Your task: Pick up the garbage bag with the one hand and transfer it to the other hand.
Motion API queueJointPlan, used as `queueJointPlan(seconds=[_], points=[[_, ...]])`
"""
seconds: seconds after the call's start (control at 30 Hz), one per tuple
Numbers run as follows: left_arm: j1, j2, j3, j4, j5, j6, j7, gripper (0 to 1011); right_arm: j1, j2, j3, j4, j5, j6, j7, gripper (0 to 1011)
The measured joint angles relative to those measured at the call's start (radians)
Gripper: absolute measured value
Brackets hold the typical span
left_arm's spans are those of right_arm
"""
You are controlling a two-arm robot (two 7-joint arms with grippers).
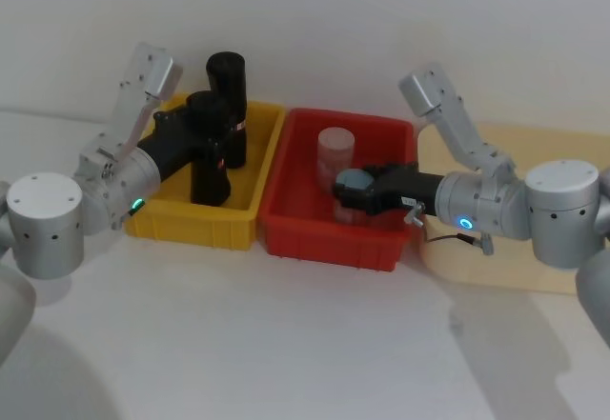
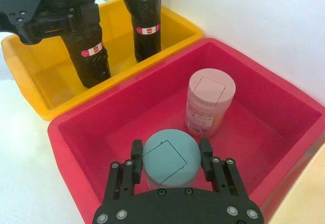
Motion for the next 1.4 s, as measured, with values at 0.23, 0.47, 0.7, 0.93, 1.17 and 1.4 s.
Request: queueJointPlan(seconds=[0.23, 0.47, 0.7, 0.93, 1.17, 1.4], points=[[0.000, 0.000, 0.000, 0.000, 0.000, 0.000, 0.000, 458, 0.000, -0.001, 0.001, 0.002, -0.001, -0.002, 0.001, 647], [0.000, 0.000, 0.000, 0.000, 0.000, 0.000, 0.000, 460, 0.000, -0.001, 0.002, 0.003, -0.002, -0.003, 0.001, 647], [0.007, -0.006, -0.012, -0.025, -0.001, 0.001, 0.008, 460, -0.010, 0.004, 0.011, -0.018, 0.003, -0.004, 0.006, 647], [0.020, -0.012, -0.029, -0.100, -0.004, 0.013, 0.028, 460, -0.043, 0.022, 0.043, -0.103, 0.033, -0.011, 0.006, 647], [0.020, -0.019, -0.043, -0.188, -0.006, 0.031, 0.044, 460, -0.080, 0.051, 0.089, -0.223, 0.066, -0.017, -0.016, 647], [-0.007, -0.037, -0.041, -0.246, -0.010, 0.047, 0.040, 460, -0.131, 0.098, 0.149, -0.365, 0.088, -0.010, -0.064, 647]])
